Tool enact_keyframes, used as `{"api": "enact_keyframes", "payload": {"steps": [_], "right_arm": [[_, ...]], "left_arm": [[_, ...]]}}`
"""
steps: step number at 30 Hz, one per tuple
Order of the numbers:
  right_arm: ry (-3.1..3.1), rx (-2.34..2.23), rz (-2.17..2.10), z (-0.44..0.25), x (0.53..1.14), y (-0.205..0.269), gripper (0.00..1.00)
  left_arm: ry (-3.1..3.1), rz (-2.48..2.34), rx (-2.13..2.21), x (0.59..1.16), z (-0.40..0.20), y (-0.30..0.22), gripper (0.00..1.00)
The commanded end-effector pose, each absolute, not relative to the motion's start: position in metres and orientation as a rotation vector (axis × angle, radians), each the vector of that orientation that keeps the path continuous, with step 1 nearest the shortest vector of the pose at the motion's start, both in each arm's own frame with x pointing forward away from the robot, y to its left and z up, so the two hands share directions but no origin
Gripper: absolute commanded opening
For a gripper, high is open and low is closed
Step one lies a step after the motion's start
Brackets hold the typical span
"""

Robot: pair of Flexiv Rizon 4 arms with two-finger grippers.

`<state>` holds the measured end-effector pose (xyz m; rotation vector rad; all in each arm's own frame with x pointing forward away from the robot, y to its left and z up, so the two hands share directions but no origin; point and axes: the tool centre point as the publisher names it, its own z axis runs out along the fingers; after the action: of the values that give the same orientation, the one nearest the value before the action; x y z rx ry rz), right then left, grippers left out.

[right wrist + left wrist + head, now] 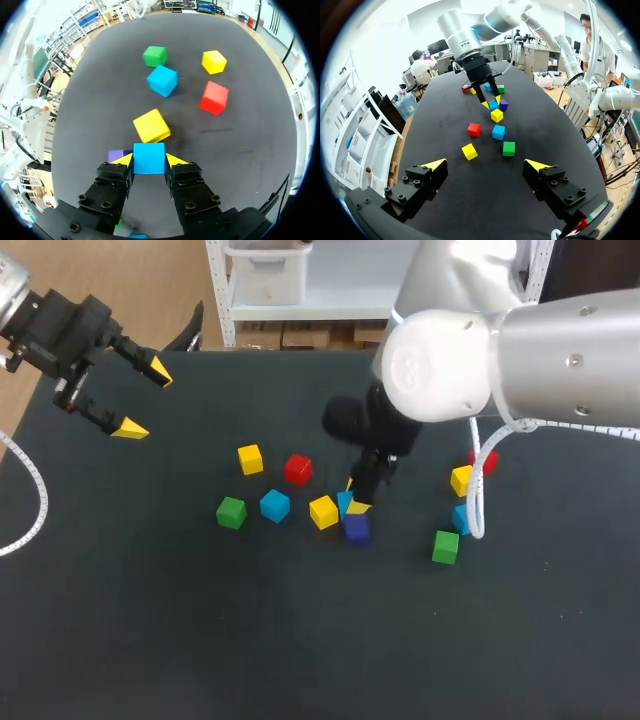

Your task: Place the blue cubes, place green cubes on the blue cubes, place the yellow cubes on the green cubes, then place the red cubes on the yellow cubes, and place purple cube on the red cubes.

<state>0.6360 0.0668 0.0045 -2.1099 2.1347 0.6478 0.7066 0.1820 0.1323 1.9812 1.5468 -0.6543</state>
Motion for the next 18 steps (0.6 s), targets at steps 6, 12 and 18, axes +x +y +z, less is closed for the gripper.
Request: {"api": "enact_keyframes", "payload": {"steps": [6, 12, 18], "right_arm": [[2.1, -2.148, 0.698, 0.009, 0.613, 0.065, 0.0], [2.123, -2.131, 0.68, 0.011, 0.618, 0.062, 0.0], [2.137, -2.093, 0.599, 0.017, 0.635, 0.06, 0.0]], "left_arm": [[1.543, -0.653, 1.981, 0.707, 0.132, 0.183, 1.0], [1.543, -0.653, 1.981, 0.707, 0.132, 0.183, 1.0], [1.543, -0.653, 1.981, 0.707, 0.132, 0.183, 1.0]]}}
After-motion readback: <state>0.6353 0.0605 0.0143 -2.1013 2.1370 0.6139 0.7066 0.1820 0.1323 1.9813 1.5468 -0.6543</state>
